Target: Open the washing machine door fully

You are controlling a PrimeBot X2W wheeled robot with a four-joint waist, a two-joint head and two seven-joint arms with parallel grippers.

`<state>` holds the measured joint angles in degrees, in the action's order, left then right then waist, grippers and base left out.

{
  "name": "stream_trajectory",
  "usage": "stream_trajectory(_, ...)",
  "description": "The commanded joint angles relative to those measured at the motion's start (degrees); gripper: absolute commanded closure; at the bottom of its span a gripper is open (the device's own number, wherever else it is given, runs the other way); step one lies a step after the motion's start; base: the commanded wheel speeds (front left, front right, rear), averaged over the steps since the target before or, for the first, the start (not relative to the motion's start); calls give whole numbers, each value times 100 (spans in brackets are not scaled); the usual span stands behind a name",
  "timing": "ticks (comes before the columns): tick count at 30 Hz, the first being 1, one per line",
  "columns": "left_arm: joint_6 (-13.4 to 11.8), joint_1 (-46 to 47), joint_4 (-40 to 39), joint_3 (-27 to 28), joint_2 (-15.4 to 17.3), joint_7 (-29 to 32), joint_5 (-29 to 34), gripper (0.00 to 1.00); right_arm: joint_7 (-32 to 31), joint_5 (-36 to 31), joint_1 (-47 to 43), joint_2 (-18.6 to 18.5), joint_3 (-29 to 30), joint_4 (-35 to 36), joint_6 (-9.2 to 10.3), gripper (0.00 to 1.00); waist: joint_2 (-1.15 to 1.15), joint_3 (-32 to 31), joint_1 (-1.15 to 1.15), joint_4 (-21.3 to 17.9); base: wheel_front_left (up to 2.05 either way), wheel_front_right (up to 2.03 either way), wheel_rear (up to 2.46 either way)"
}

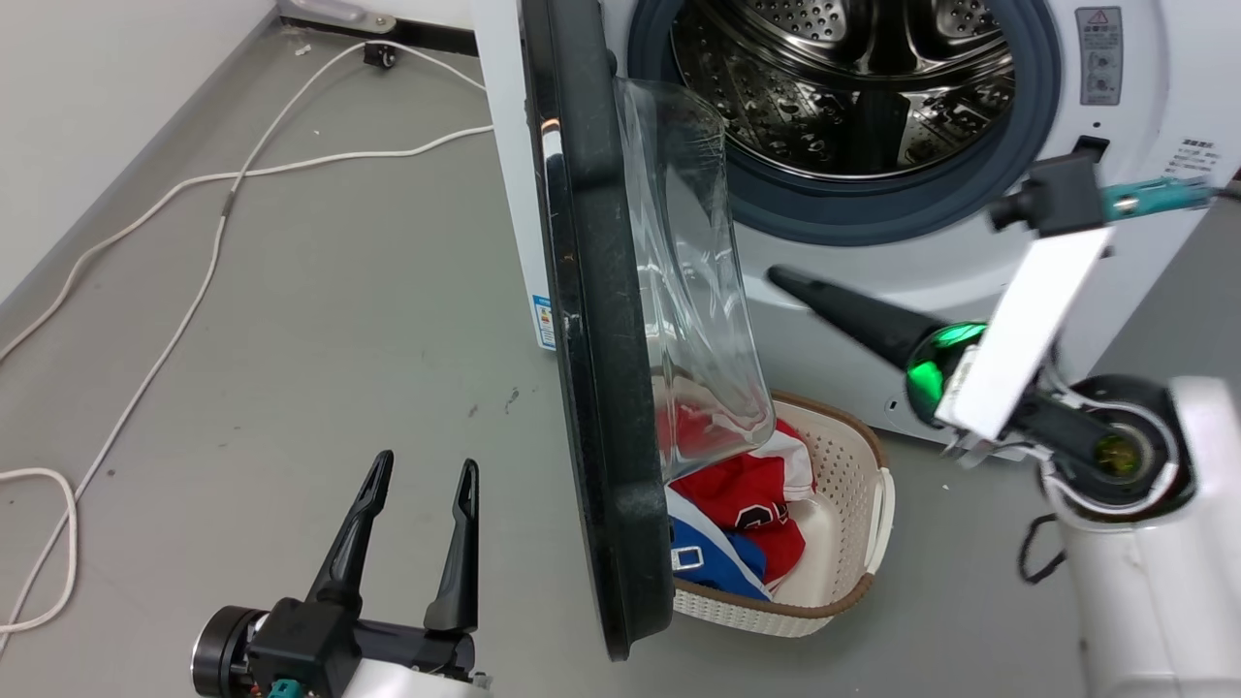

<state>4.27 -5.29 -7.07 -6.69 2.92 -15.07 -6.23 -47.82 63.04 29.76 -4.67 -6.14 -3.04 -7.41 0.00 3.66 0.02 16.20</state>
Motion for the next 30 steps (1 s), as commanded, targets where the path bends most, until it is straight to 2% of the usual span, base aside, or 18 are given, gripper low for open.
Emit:
stream_trajectory(1, -28, 34, -12, 26, -5, -16, -22, 0, 203, -247, 46, -198, -16, 182, -14, 100, 0, 4, -2, -52, 0, 0, 0)
stream_trajectory(6, -41, 99, -19, 110, -6, -16, -83, 0, 1609, -1507, -229, -1193, -558, 798, -13, 100, 0, 45, -2, -162, 0, 0, 0)
stream_trajectory(10, -42, 104, -28, 181, -5, -16, -95, 0, 3013, -2581, -486, -2006, -954, 805, -12, 100, 0, 41, -2, -228, 0, 0, 0)
stream_trajectory(12, -45, 84, -37, 214, -5, -16, -98, 0, 3636, -3028, -662, -2202, -1004, 668, -12, 100, 0, 40, -2, -259, 0, 0, 0)
stream_trajectory(13, -45, 84, -37, 214, -5, -16, -98, 0, 3636, -3028, -662, -2202, -1004, 668, -12, 100, 0, 40, -2, -259, 0, 0, 0)
stream_trajectory(15, -43, 76, -36, 238, -5, -16, -107, 0, 4182, -3477, -830, -2286, -895, 512, -7, 100, 0, 40, -2, -279, 0, 0, 0)
stream_trajectory(16, -36, 72, -29, 247, -5, -16, -107, 0, 4428, -3660, -933, -2232, -777, 437, -7, 100, 0, 36, -2, -284, 0, 0, 0)
stream_trajectory(17, -29, 68, -24, 257, -4, -16, -110, 0, 4665, -3840, -1053, -2122, -621, 370, -7, 83, 0, 36, -2, -286, 0, 0, 0)
stream_trajectory(18, -23, 66, -18, 261, -5, -16, -114, 0, 4859, -4064, -1177, -2035, -483, 316, -7, 34, 0, 38, -2, -288, 0, 0, 0)
stream_trajectory(19, -19, 64, -11, 266, -5, -16, -118, 0, 4994, -4204, -1330, -1913, -368, 257, -7, 0, 0, 36, -2, -288, 0, 0, 0)
stream_trajectory(24, 18, 7, 43, 251, -5, -16, -121, 0, 5638, -4841, -2002, -1273, 164, 106, -6, 0, 0, 6, -2, -281, 0, 0, 0)
stream_trajectory(30, 63, -13, 138, 159, -6, -16, 37, 0, 6009, -5366, -2616, -403, 652, -159, -6, 0, 0, -16, -2, -294, 0, 0, 0)
